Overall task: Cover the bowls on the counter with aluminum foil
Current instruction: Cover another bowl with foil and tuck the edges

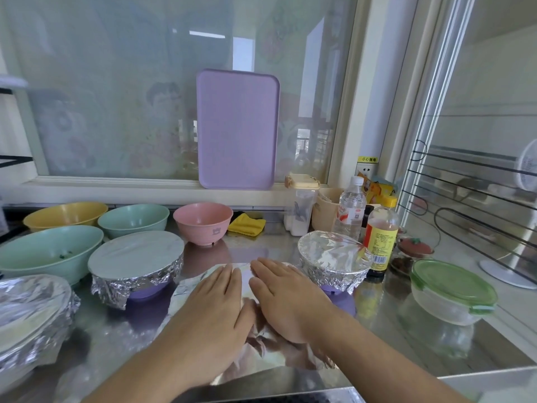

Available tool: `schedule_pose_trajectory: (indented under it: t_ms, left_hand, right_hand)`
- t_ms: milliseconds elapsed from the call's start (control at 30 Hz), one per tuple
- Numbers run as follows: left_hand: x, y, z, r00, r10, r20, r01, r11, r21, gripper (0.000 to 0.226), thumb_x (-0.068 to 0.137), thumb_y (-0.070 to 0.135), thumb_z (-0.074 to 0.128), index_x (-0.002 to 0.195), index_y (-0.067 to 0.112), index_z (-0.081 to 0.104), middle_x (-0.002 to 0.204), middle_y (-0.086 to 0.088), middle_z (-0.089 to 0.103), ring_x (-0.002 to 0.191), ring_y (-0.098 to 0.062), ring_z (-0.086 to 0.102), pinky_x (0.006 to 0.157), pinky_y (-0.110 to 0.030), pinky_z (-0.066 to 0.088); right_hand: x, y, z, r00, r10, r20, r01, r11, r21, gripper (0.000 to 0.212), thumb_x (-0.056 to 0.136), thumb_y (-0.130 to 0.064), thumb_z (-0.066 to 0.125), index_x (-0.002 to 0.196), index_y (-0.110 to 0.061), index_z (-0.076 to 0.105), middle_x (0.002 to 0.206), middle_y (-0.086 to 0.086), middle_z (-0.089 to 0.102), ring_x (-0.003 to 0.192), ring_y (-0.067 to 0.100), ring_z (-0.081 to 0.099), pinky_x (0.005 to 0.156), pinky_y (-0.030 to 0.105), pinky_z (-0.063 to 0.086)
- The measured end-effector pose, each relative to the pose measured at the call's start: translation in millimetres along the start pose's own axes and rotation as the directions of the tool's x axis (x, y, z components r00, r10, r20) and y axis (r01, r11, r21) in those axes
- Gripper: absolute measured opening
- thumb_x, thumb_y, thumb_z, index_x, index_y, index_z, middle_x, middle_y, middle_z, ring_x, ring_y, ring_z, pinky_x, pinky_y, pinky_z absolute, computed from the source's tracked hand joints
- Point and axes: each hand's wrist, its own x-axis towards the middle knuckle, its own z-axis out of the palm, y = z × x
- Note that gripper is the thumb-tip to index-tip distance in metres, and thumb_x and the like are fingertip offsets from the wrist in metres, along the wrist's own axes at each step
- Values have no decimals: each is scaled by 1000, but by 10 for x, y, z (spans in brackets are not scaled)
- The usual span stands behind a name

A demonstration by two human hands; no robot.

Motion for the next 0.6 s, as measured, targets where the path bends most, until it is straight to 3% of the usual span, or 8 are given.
schedule_pose_trajectory:
  t_ms: [33, 100, 133, 200, 267, 467, 533, 600]
  left_hand:
    - [-6, 3, -48, 997, 5, 74, -5, 1000, 4, 53, 102, 30, 26, 115, 9, 72, 144, -30, 56, 134, -46, 56, 120, -45, 33]
    - [-45, 30, -57, 998, -59, 29, 61, 996, -70, 64, 103, 40, 21, 149, 8, 52, 166, -17, 30, 155, -34, 31, 127, -31, 7]
    - [-43, 54, -125, 995, -96, 19, 97, 994, -59, 66, 103, 42, 24, 153, 6, 48, 166, -13, 31, 155, -28, 33, 126, -27, 7]
    - [-44, 75, -147, 991, -112, 71, 114, 993, -28, 59, 95, 41, 41, 132, 6, 70, 141, -16, 64, 131, -26, 63, 116, -29, 27]
    - [-43, 69, -95, 994, -72, 77, 69, 997, 44, 51, 87, 37, 47, 116, 9, 79, 122, -19, 74, 115, -29, 73, 109, -35, 36]
    - [-54, 40, -59, 996, -15, 85, 3, 991, 133, 49, 91, 32, 44, 114, 8, 79, 123, -24, 72, 116, -34, 72, 108, -40, 48]
    - [-48, 49, -74, 998, -54, 27, 51, 995, 82, 52, 99, 30, 37, 127, 7, 74, 136, -24, 65, 127, -33, 66, 109, -43, 46]
    - [-52, 41, -59, 999, -46, 23, 45, 999, 30, 57, 106, 26, 22, 143, 6, 61, 153, -26, 48, 142, -38, 50, 116, -48, 42]
  right_hand:
    - [41, 18, 10, 1000, -17, -5, 17, 1000, -12, 48, 116, -29, 22, 153, -6, 42, 166, 12, 34, 157, 29, 22, 127, 45, 17]
    - [135, 31, 70, 999, -28, 31, 30, 998, -48, 53, 112, -33, 14, 139, -5, 49, 152, 16, 45, 147, 36, 33, 121, 52, 28]
    - [180, 44, 96, 999, -12, 41, 15, 997, -80, 62, 106, -39, 5, 130, -7, 52, 144, 16, 50, 140, 36, 39, 118, 54, 32]
    - [229, 39, 132, 998, -65, 25, 67, 992, -109, 79, 94, -48, -6, 130, -11, 53, 141, 14, 52, 136, 36, 43, 115, 54, 35]
    - [205, 2, 128, 993, -116, 9, 116, 976, -182, 84, 92, -46, -8, 147, -17, 48, 161, 10, 42, 149, 37, 34, 121, 55, 29]
    - [114, -34, 86, 990, -136, 22, 137, 963, -231, 82, 95, -43, -7, 157, -13, 38, 172, 6, 26, 159, 37, 21, 126, 53, 23]
    - [96, -67, 75, 996, -92, 12, 92, 986, -142, 63, 109, -36, 4, 161, -16, 35, 173, 1, 24, 161, 30, 17, 128, 49, 17]
    - [92, -81, 78, 997, -77, -15, 75, 991, -115, 62, 110, -36, 2, 163, -19, 32, 174, -1, 24, 161, 26, 15, 129, 47, 15]
